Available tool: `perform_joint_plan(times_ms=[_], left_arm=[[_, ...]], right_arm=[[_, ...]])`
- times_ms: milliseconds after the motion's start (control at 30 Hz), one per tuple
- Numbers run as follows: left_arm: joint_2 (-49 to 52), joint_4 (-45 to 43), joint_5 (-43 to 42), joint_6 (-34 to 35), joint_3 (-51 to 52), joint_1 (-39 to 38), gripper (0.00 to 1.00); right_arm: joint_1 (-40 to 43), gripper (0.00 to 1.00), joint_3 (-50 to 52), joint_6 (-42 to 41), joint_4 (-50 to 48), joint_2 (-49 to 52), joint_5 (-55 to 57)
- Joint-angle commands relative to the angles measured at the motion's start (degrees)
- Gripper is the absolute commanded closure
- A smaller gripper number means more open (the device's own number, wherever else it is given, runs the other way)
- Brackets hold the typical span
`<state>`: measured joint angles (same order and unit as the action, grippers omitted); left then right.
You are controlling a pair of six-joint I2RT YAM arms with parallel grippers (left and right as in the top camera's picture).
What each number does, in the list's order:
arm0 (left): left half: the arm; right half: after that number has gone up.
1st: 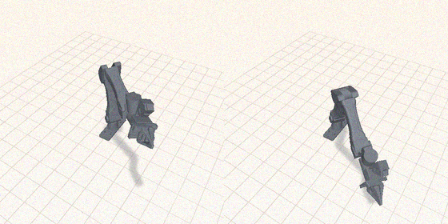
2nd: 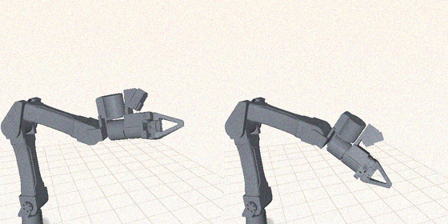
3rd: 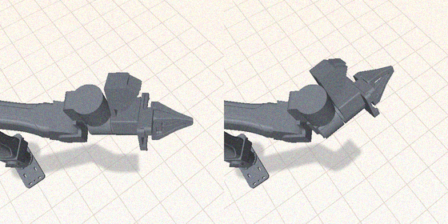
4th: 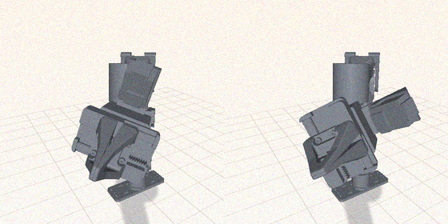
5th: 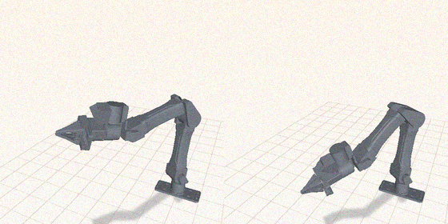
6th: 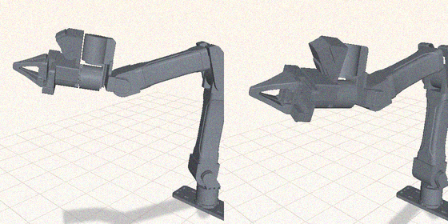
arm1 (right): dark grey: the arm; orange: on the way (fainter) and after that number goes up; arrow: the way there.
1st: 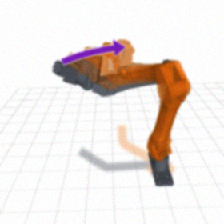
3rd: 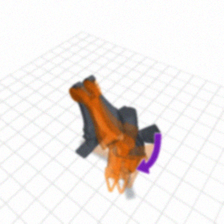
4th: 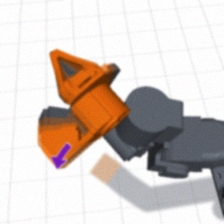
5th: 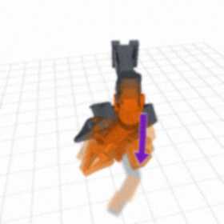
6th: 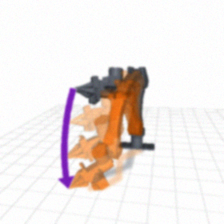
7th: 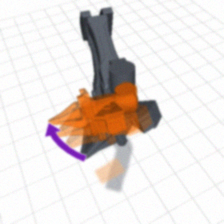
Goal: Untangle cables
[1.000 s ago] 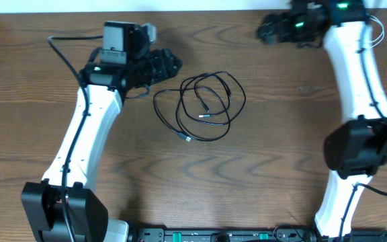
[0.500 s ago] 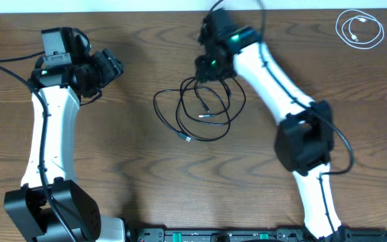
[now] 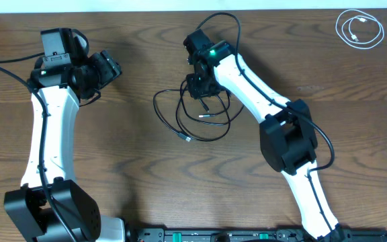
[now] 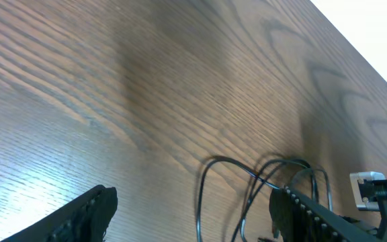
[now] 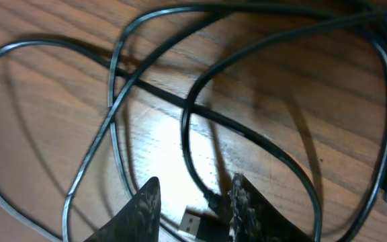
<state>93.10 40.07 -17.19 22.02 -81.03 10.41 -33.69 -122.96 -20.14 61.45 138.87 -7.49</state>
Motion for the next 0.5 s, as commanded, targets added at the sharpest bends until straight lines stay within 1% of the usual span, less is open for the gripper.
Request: perform_joint_plan(times_ms=[0, 100, 167, 233, 300, 333, 367, 467], left_arm=[[-0.2, 0.0, 3.4, -0.8, -0.5, 0.3, 0.22], [-0.2, -0.3, 3.4, -0.8, -0.5, 0.3, 0.22], [-0.2, -0.8, 3.4, -0.8, -0.5, 0.3, 0.22], [-0.2, -1.4, 3.4, -0.8, -0.5, 0.3, 0.22], [-0.2, -1.3, 3.4, -0.8, -0.5, 0.3, 0.21], [-0.2, -1.3, 3.4, -0.8, -0.5, 0.3, 0.20], [-0.2, -1.3, 3.3, -0.8, -0.5, 0.3, 0.17], [-0.2, -1.3, 3.3, -0.8, -0.5, 0.2, 0.16]], right_arm=[[-1.1, 0.74, 0.1, -2.1, -2.0, 2.4, 4.3], [-1.1, 0.77, 0.1, -2.1, -5.4, 4.6, 4.3], [-1.1, 0.88, 0.1, -2.1, -7.0, 5.3, 4.3], [-1.2, 0.90, 0.1, -2.1, -7.7, 5.5, 4.3], [-1.2, 0.99, 0.1, -2.0, -7.9, 5.4, 4.3], [-1.2, 0.99, -0.1, -1.9, -7.9, 5.2, 3.6], [-1.2, 0.99, -0.7, -0.9, -7.5, 4.6, 1.5], [-0.2, 0.99, -3.7, 0.1, -4.0, -0.5, -5.6]])
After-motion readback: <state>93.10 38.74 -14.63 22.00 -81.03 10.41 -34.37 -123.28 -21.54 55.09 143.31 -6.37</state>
